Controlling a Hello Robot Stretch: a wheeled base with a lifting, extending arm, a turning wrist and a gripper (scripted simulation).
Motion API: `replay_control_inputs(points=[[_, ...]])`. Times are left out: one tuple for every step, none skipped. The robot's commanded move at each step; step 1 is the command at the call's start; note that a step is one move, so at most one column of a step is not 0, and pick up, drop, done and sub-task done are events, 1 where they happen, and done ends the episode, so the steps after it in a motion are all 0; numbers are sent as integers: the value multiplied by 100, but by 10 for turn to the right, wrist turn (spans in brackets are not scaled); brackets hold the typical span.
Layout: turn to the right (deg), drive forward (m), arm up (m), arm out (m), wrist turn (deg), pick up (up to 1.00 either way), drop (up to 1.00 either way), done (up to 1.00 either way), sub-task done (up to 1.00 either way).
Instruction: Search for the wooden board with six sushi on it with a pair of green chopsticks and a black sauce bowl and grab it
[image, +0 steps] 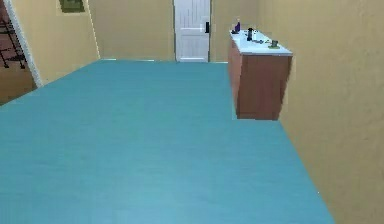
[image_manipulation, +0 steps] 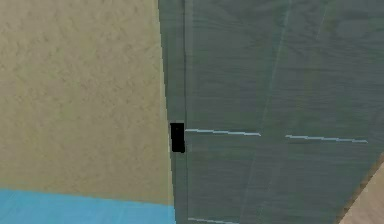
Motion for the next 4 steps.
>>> replay_control_inputs(points=[[30, 0, 0, 0, 0, 0, 0, 0, 0], [0, 100, 0, 0, 0, 0, 0, 0, 0], [0, 100, 0, 0, 0, 0, 0, 0, 0], [0, 75, 0, 0, 0, 0, 0, 0, 0]])
